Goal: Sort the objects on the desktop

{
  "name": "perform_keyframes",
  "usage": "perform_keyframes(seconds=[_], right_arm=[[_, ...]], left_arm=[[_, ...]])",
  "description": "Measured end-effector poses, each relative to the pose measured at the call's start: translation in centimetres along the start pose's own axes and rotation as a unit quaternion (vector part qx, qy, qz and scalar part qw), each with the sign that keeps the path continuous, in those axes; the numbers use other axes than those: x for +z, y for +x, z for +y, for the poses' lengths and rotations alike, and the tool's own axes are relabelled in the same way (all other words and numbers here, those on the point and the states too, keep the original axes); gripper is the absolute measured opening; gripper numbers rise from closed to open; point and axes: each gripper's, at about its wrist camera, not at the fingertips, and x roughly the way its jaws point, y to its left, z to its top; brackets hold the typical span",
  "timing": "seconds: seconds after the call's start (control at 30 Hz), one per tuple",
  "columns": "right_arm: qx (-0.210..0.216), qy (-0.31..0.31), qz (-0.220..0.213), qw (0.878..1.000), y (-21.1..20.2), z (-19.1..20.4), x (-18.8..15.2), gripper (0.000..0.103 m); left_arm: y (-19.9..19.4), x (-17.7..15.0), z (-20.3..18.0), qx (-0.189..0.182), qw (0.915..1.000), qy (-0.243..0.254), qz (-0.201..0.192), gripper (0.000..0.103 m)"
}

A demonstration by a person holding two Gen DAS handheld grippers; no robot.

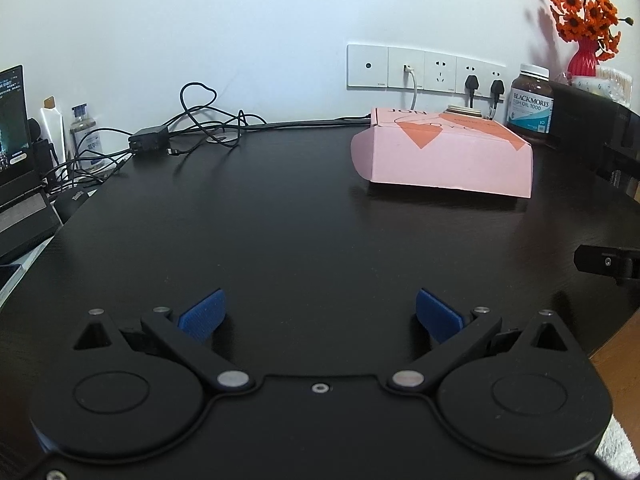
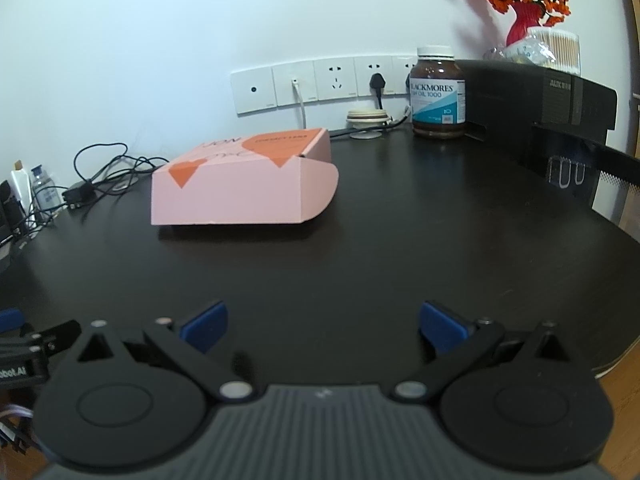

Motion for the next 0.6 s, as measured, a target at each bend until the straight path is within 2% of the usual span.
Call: perform_keyframes(seconds=[0.17, 0.43, 0.6], right_arm=[[-0.003, -0.003, -0.002, 1.000, -0.02, 0.09, -0.12, 0.102], [0.000, 0.010, -0.006, 1.000, -0.17, -0.11, -0.14, 0.102], [0.016, 0.037, -0.033, 0.999, -0.63, -0.75, -0.71, 0.102]], left_arm=[[0.06, -0.13, -0.16, 0.005, 1.0000, -0.004, -0.007, 0.103], [0.22, 0.27, -0.21, 0.007, 0.9999, -0.007, 0.003, 0.103], [0.19, -0.08, -0.29, 0.006, 0.9999, -0.006, -0.008, 0.103]])
